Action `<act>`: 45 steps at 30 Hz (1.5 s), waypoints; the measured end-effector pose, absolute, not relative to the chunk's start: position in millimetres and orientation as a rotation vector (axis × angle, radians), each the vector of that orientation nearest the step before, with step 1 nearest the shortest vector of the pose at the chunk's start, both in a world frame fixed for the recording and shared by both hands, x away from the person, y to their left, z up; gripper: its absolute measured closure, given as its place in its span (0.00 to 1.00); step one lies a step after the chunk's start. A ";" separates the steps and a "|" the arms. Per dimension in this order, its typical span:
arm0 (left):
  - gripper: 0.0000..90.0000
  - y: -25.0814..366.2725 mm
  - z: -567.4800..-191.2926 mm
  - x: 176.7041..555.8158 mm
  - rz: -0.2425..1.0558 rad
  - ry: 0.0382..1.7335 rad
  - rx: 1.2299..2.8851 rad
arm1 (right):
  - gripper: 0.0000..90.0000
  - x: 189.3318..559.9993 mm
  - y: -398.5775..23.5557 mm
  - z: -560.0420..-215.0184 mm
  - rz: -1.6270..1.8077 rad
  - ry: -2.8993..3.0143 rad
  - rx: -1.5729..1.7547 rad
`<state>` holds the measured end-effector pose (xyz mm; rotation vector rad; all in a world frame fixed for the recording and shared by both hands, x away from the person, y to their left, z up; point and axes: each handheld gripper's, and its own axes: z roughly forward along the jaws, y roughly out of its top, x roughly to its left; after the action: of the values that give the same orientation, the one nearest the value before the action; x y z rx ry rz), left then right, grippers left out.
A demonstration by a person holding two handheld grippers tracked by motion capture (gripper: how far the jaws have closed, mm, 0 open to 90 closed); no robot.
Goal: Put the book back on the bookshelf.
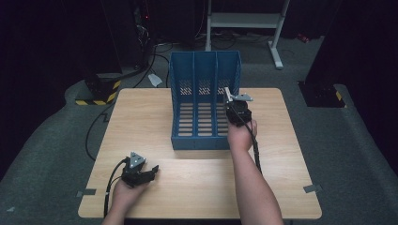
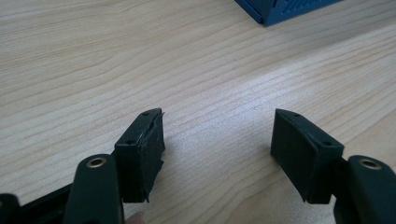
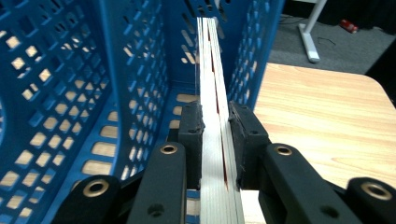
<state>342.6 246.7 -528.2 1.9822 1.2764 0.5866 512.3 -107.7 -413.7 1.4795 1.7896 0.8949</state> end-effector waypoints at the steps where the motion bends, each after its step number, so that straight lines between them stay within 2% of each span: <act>1: 0.38 246.6 -528.2 342.6 0.587 1.276 1.982 | 0.85 512.2 -107.7 -413.8 0.897 1.780 1.487; 30: 0.39 246.6 -528.1 342.6 0.587 1.273 1.985 | 0.84 505.6 -106.5 -422.3 0.904 1.623 1.527; 45: 0.39 246.3 -528.2 341.9 0.586 1.274 1.982 | 0.77 501.1 -111.2 -420.0 0.963 1.648 1.524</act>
<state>341.9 246.3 -528.2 1.9817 1.2737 0.5855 501.1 -111.2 -420.0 1.5236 1.6482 0.9626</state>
